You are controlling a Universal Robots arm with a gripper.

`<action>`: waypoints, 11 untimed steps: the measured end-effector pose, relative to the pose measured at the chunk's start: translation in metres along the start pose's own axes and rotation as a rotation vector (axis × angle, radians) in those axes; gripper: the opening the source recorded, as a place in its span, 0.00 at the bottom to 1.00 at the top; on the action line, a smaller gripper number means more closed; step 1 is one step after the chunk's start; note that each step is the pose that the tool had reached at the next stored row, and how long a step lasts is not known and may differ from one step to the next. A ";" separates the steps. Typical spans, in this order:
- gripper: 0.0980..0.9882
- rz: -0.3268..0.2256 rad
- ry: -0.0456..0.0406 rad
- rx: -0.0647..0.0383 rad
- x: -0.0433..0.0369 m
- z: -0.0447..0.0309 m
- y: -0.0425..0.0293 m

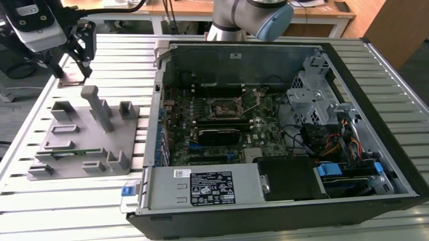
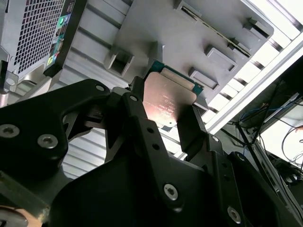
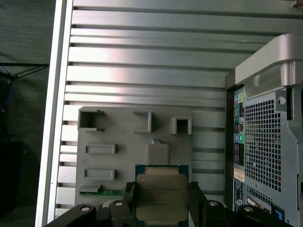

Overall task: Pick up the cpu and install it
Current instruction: 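Pick up the cpu and move it towards the insertion slot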

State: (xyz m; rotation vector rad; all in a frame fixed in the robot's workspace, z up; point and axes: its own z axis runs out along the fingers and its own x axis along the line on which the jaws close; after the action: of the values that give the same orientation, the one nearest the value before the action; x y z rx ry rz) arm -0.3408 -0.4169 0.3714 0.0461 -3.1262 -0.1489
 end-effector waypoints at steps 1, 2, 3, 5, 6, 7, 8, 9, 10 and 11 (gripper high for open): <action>0.48 0.000 0.0000 0.000 -0.0014 0.0000 0.0000; 0.48 0.000 0.0000 -0.001 -0.0029 0.0000 -0.0001; 0.48 0.000 0.0001 -0.001 -0.0041 -0.0001 -0.0001; 0.48 0.000 0.0000 -0.002 -0.0068 -0.0001 -0.0002; 0.48 0.000 0.0000 -0.002 -0.0082 -0.0001 -0.0002; 0.48 0.000 -0.0001 -0.002 -0.0095 -0.0001 -0.0003; 0.48 0.000 -0.0001 -0.003 -0.0109 -0.0001 -0.0003; 0.48 0.000 -0.0001 -0.003 -0.0122 -0.0001 -0.0004; 0.48 0.000 0.0000 -0.003 -0.0136 -0.0002 -0.0004; 0.48 0.000 -0.0001 -0.004 -0.0150 -0.0002 -0.0004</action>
State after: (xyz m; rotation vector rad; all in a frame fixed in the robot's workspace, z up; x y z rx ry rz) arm -0.3258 -0.4169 0.3714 0.0461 -3.1259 -0.1547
